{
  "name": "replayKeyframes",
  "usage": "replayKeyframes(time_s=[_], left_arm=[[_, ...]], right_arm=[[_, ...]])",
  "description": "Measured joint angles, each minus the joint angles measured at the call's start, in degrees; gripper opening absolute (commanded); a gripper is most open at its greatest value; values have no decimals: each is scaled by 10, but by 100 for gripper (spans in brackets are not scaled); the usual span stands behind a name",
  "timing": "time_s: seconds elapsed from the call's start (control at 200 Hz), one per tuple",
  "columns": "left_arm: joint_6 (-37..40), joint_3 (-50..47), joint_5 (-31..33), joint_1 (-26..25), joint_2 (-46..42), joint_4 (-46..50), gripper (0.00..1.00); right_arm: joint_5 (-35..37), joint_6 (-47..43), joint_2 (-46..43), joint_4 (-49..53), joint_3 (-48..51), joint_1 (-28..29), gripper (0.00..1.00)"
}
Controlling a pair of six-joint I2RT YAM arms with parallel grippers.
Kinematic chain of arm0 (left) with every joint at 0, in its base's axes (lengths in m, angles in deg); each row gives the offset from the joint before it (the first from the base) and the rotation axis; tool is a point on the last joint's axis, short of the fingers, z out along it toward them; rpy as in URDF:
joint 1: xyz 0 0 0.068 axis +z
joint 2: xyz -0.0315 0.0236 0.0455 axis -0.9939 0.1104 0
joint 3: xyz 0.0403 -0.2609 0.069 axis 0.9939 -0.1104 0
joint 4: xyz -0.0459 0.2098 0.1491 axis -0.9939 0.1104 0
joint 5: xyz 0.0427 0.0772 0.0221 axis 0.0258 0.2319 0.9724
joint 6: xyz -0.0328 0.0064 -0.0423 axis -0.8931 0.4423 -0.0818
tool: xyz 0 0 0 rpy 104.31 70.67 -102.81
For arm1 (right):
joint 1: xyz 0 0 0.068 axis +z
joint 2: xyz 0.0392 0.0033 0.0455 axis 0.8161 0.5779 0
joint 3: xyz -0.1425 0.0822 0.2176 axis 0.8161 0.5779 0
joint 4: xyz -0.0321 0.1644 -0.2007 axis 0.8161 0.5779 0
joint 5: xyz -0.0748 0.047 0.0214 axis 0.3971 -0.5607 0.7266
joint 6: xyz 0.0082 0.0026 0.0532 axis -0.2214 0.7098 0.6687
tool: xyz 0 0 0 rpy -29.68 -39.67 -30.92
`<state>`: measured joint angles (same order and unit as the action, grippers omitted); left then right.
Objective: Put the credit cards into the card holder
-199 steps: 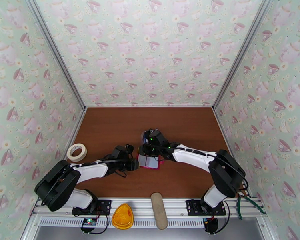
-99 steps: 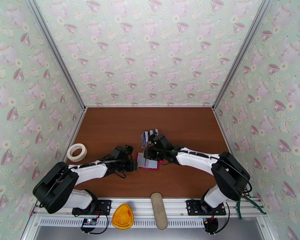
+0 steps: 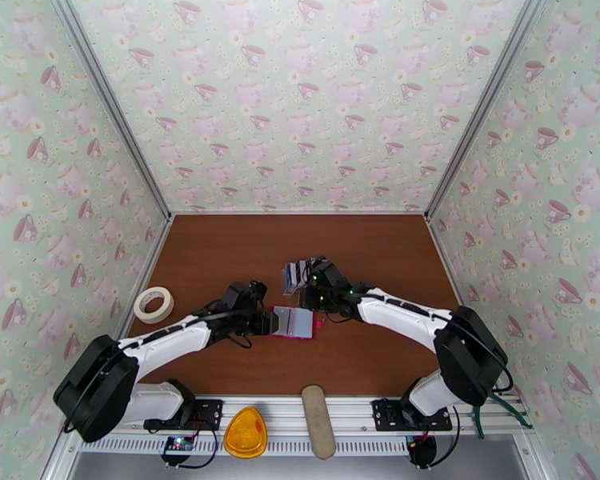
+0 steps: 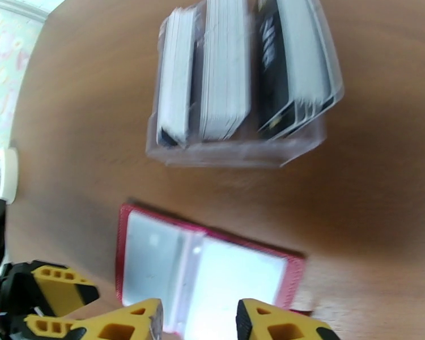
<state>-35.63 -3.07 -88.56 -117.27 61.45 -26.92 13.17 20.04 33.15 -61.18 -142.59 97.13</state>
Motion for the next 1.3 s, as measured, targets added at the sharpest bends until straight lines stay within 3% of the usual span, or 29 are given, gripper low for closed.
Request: replayKeyframes(time_s=[0.195, 0.381, 0.902, 1.302], left_arm=[[7, 54, 14, 14, 45, 0, 52], [9, 106, 19, 37, 92, -12, 52], [-15, 193, 2, 72, 237, -77, 52], [-31, 211, -32, 80, 280, -119, 52]], right_arm=[[47, -36, -2, 56, -57, -13, 41], [74, -68, 0, 94, -102, -31, 48], [76, -117, 76, 127, -186, -73, 48], [76, -129, 111, 138, -209, -80, 48]])
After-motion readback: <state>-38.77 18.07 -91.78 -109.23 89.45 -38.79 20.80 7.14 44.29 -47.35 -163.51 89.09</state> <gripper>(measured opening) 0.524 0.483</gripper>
